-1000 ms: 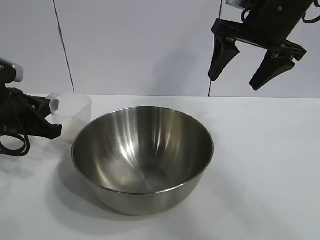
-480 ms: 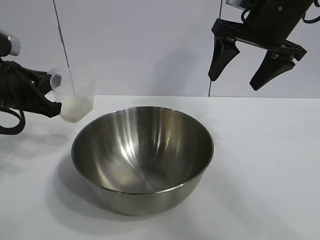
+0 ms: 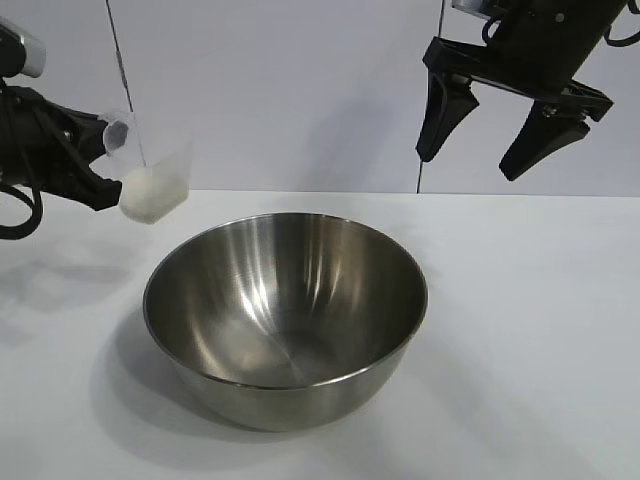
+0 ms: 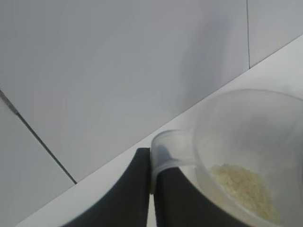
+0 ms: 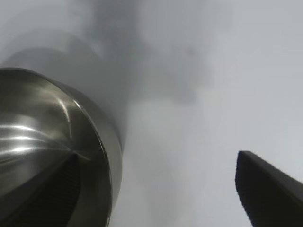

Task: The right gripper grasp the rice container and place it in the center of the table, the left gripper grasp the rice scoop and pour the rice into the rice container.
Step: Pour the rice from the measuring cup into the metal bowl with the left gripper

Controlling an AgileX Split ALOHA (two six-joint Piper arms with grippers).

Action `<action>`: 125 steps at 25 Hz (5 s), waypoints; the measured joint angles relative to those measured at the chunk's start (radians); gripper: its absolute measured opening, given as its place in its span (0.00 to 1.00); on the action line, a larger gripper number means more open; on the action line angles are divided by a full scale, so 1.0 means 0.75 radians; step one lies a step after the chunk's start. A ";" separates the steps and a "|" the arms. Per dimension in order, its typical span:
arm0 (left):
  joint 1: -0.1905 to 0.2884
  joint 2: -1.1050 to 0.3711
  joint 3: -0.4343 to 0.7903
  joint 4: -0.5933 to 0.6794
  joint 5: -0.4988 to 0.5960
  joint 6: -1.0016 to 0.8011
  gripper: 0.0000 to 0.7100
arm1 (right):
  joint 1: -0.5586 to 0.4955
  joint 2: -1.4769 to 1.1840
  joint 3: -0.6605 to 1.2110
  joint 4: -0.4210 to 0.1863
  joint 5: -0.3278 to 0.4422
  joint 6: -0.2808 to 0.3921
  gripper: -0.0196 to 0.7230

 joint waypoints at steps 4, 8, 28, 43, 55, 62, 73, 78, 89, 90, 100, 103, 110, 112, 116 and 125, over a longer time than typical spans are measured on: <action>-0.033 -0.039 -0.040 0.031 0.088 0.018 0.01 | 0.000 0.000 0.000 0.000 0.000 0.000 0.85; -0.072 -0.054 -0.048 0.036 0.124 0.047 0.01 | 0.000 0.000 0.000 0.000 0.000 0.000 0.85; -0.197 -0.054 -0.154 0.161 0.284 0.322 0.01 | 0.000 0.000 0.000 0.000 -0.003 0.000 0.85; -0.257 -0.054 -0.191 0.174 0.332 0.569 0.01 | 0.000 0.000 0.000 0.000 -0.004 0.000 0.85; -0.324 -0.054 -0.191 0.175 0.353 0.825 0.01 | 0.000 0.000 0.000 0.000 -0.006 0.000 0.85; -0.326 -0.054 -0.191 0.175 0.361 0.964 0.01 | 0.000 0.000 0.000 0.000 -0.006 0.000 0.85; -0.393 -0.054 -0.191 0.175 0.355 1.195 0.01 | 0.000 0.000 0.000 0.000 -0.006 0.000 0.85; -0.430 -0.054 -0.191 0.160 0.352 1.352 0.01 | 0.000 0.000 0.000 0.000 -0.004 0.000 0.85; -0.434 -0.054 -0.191 0.039 0.351 1.720 0.01 | 0.000 0.000 0.000 0.000 -0.004 0.000 0.85; -0.434 -0.054 -0.191 0.039 0.350 1.725 0.01 | 0.000 0.000 0.000 0.000 -0.004 0.000 0.85; -0.434 -0.054 -0.191 0.059 0.329 1.861 0.01 | 0.000 0.000 0.000 0.000 -0.004 0.000 0.85; -0.434 -0.054 -0.192 0.100 0.311 1.870 0.01 | 0.000 0.000 0.000 0.001 -0.004 0.000 0.85; -0.434 -0.054 -0.218 0.145 0.300 1.933 0.01 | 0.000 0.000 0.000 0.004 -0.004 0.000 0.85; -0.434 -0.054 -0.218 0.145 0.299 1.951 0.01 | 0.000 0.000 0.000 0.005 -0.004 0.000 0.85; -0.434 -0.054 -0.218 0.145 0.300 1.972 0.01 | 0.000 0.000 0.000 0.016 -0.004 0.000 0.85; -0.434 -0.054 -0.218 0.146 0.300 2.047 0.01 | 0.000 0.000 0.000 0.016 -0.004 0.000 0.85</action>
